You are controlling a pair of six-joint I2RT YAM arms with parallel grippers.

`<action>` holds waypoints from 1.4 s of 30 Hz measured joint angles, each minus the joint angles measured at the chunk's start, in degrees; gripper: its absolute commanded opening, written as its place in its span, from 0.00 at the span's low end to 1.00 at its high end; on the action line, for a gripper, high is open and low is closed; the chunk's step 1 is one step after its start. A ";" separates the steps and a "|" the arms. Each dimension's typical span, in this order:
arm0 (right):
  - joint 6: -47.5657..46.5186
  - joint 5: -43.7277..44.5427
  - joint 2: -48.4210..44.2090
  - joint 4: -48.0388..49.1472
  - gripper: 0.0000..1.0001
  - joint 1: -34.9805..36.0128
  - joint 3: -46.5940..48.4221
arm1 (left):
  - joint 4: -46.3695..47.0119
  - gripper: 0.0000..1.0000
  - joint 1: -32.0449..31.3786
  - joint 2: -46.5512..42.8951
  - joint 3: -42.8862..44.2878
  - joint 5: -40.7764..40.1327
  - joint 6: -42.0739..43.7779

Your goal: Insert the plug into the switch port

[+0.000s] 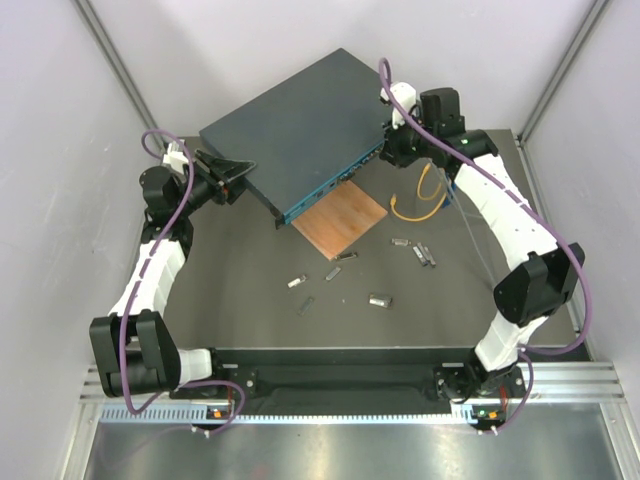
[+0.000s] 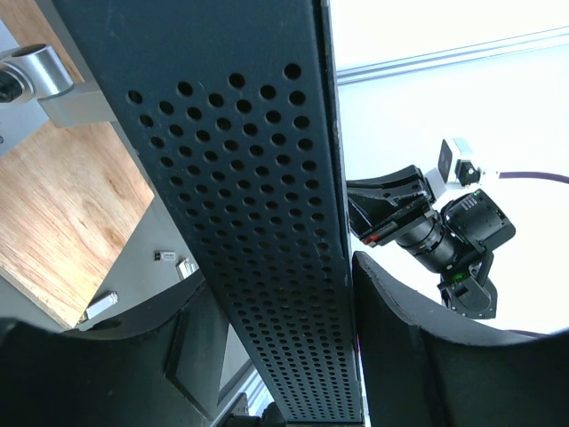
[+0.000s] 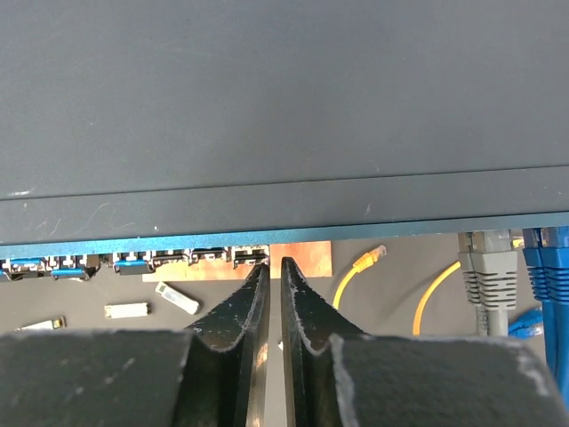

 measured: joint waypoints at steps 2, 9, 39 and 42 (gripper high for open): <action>0.57 0.02 0.07 0.13 0.08 0.00 0.00 | 0.00 0.00 0.04 -0.02 0.00 0.02 0.00; 2.89 0.13 0.72 0.74 0.07 0.04 0.02 | 0.02 0.00 0.09 0.09 0.00 0.07 -0.07; 13.99 5.18 2.86 -0.28 0.02 1.88 1.14 | -0.02 0.00 0.24 0.20 -0.02 0.11 -0.09; 12.09 7.58 2.71 -0.33 0.02 2.73 1.14 | -0.02 0.00 0.24 0.20 -0.02 0.11 -0.09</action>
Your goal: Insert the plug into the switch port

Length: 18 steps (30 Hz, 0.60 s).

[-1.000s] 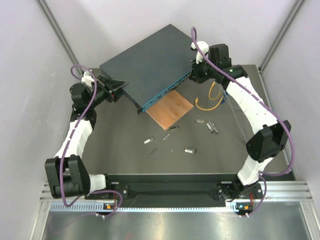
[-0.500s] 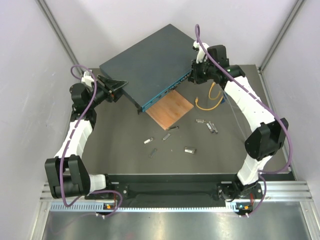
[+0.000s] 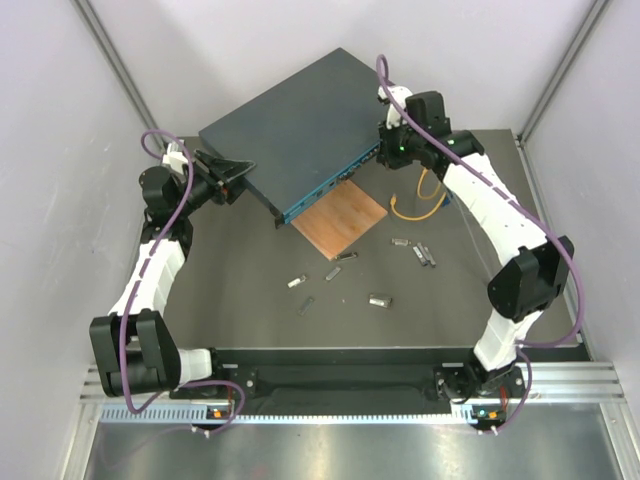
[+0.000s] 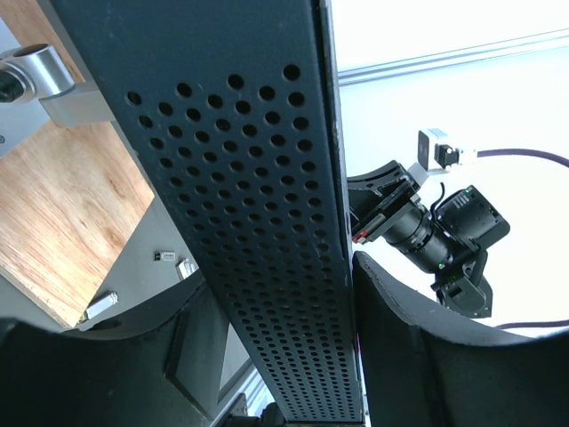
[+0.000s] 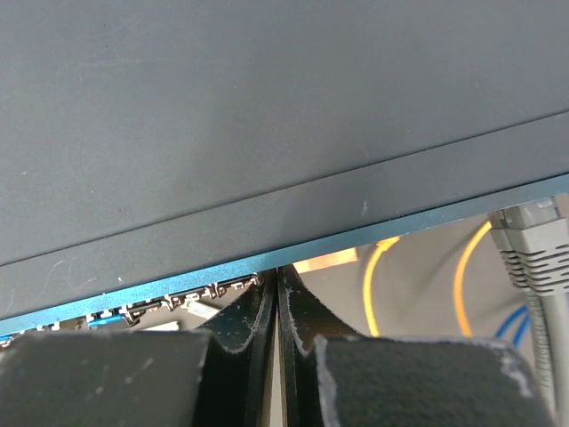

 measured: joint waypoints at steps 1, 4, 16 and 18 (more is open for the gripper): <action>-0.55 0.68 -0.07 -0.02 0.02 0.26 0.00 | 0.00 0.00 0.00 0.00 0.00 0.00 0.02; -2.56 2.80 -0.17 -0.09 0.02 1.09 0.00 | 0.00 0.00 0.00 0.00 0.00 -0.02 0.02; -5.01 5.88 1.81 -4.74 0.01 2.84 4.15 | -0.20 0.00 0.04 -0.02 0.00 -0.04 0.20; -5.27 6.08 1.81 -4.85 0.01 2.86 4.15 | -0.26 0.00 0.04 -0.04 0.00 -0.02 0.24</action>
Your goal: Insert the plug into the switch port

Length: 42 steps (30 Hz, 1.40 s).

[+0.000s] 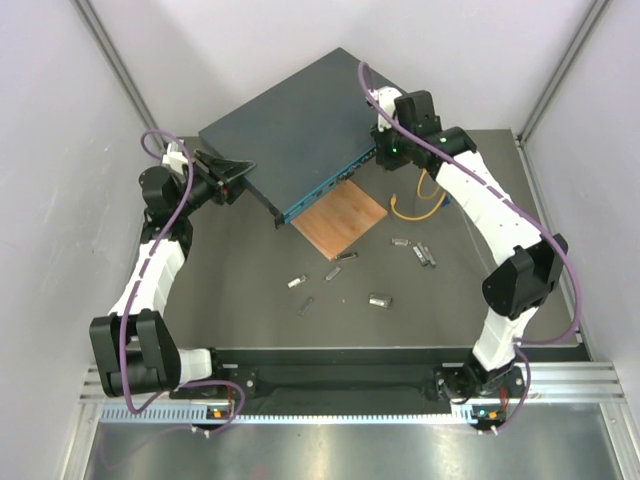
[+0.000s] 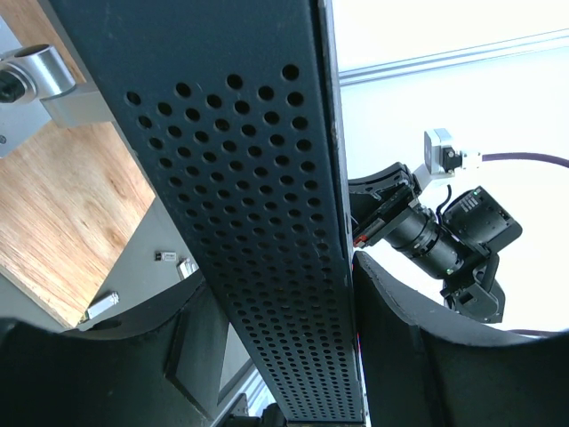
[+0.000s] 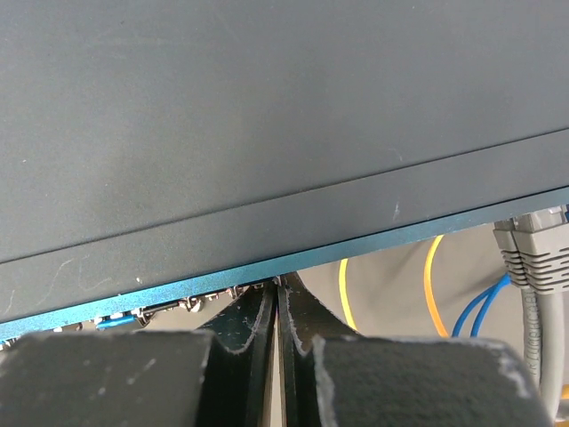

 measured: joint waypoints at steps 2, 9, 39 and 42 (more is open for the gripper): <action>-0.35 0.09 0.00 0.02 0.01 0.02 0.00 | -0.02 0.00 0.00 -0.04 0.00 -0.02 0.07; -2.05 -0.04 -0.07 0.02 0.04 0.02 -0.02 | -0.63 0.27 0.00 -0.39 0.00 -0.24 0.57; -12.94 -17.44 -32.83 13.79 0.87 1.42 -35.76 | -18.23 0.88 27.54 -15.41 -1.64 12.37 32.41; -16.37 -19.85 -35.28 10.10 0.82 1.38 -41.13 | -24.50 0.90 27.85 -17.46 -0.96 14.56 40.06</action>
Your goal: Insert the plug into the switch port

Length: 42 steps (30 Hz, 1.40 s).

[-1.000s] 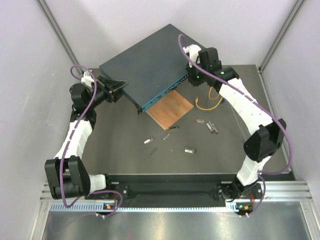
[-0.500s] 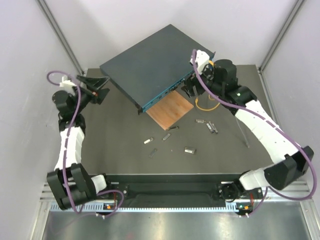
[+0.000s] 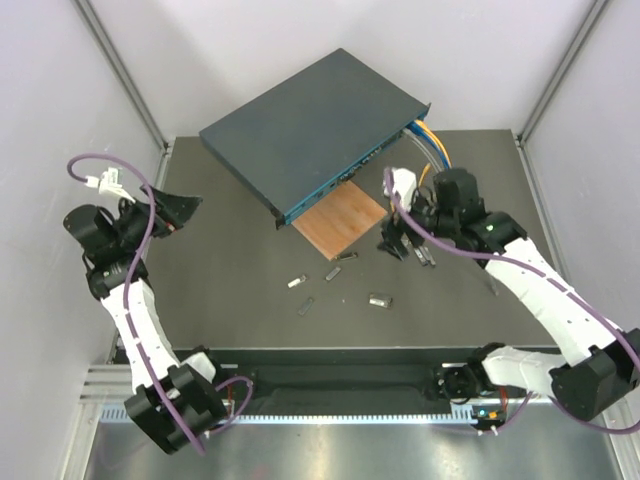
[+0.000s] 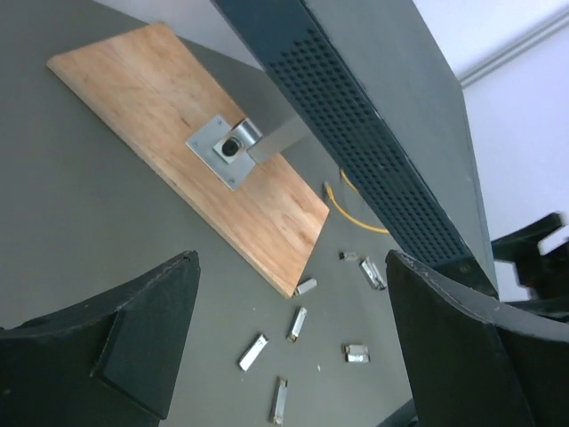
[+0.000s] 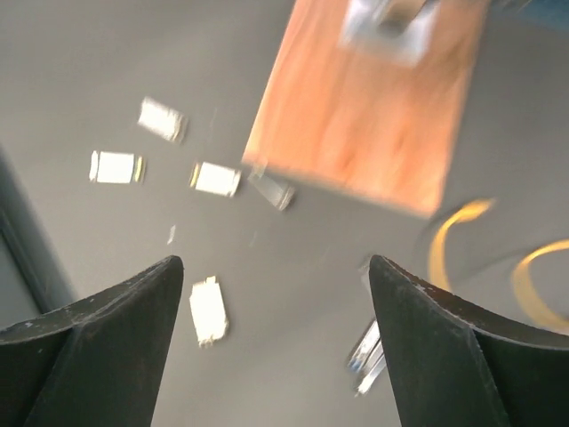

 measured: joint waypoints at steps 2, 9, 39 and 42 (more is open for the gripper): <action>-2.64 -0.79 -1.22 -2.54 0.78 0.00 -4.33 | -0.20 0.91 0.02 -1.79 -0.66 1.03 0.42; -9.11 1.64 -2.49 -5.88 0.60 1.05 -17.59 | 6.69 0.91 0.02 -6.34 -5.66 2.03 -5.62; -42.23 2.36 37.62 4.70 0.53 35.23 3.67 | 13.20 0.91 0.02 -8.13 -8.13 1.95 -16.87; -43.69 2.60 40.52 2.69 0.53 35.28 5.68 | 13.03 0.91 0.02 -8.13 -8.13 1.95 -17.07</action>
